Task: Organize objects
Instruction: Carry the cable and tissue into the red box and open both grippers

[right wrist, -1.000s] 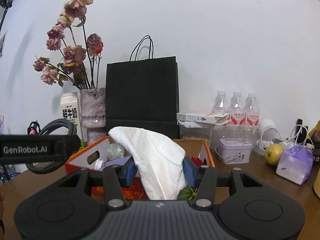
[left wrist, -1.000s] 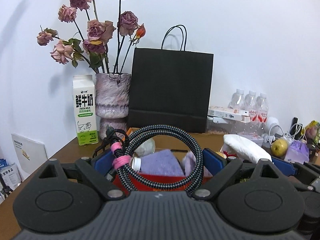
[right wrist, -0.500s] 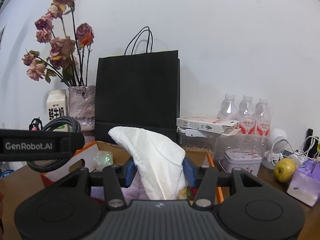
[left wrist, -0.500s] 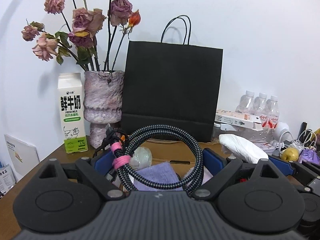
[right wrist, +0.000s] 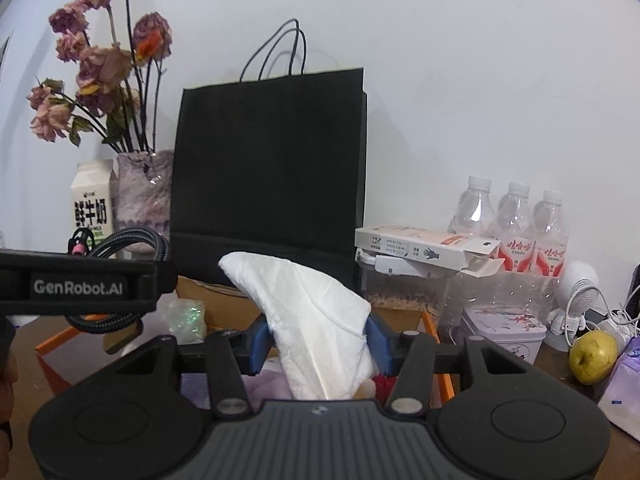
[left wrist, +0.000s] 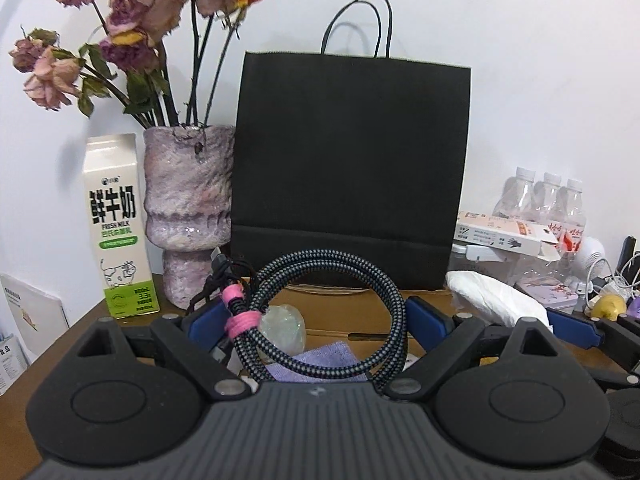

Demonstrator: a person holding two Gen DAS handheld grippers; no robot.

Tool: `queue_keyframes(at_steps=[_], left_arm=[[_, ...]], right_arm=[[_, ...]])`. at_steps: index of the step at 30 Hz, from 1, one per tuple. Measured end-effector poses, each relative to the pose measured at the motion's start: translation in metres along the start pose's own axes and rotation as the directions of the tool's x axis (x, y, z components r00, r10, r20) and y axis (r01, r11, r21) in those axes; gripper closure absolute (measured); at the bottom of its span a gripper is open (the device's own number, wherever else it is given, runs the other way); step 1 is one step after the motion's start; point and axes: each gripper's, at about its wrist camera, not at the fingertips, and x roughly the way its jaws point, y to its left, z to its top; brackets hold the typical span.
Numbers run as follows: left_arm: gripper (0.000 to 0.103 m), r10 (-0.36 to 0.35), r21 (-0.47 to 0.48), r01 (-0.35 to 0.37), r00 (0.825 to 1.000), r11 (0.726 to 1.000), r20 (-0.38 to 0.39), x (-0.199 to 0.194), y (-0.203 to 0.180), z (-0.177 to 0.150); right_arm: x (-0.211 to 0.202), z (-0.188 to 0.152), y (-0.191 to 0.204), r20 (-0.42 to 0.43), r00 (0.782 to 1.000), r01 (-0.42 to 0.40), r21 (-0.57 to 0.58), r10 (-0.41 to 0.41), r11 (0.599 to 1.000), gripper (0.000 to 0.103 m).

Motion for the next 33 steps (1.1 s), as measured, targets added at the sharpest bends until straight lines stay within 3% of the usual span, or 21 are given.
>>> queue_keyframes(at_steps=[13,16,19,21,23,33], left_arm=[[0.007,-0.018,0.032,0.019,0.999,0.999,-0.037,0.033,-0.002,0.003],[0.005,-0.011,0.026,0.012,0.999,1.0,-0.052,0.035,-0.001,0.002],[0.0,-0.006,0.017,0.006,0.999,1.0,-0.044,0.034,0.001,0.003],[0.0,-0.006,0.01,0.007,0.999,1.0,-0.041,0.034,0.002,0.004],[0.0,-0.012,0.0,0.012,0.999,1.0,-0.048,0.035,0.003,0.004],[0.0,-0.007,0.001,0.007,0.998,1.0,-0.063,0.037,0.003,0.002]], right_arm=[[0.029,0.0,-0.003,-0.064,0.998,0.004,-0.013,-0.005,1.0,0.05],[0.032,-0.002,-0.005,-0.084,0.996,0.006,0.0,-0.006,1.0,0.043],[0.031,-0.003,-0.007,-0.088,0.996,0.012,0.011,-0.011,1.0,0.028],[0.03,-0.003,-0.008,-0.083,0.997,0.01,0.023,-0.008,1.0,0.008],[0.029,-0.002,-0.01,-0.08,0.997,-0.002,0.043,0.006,0.999,0.0],[0.029,-0.003,-0.01,-0.089,0.996,-0.017,0.066,0.023,0.998,0.0]])
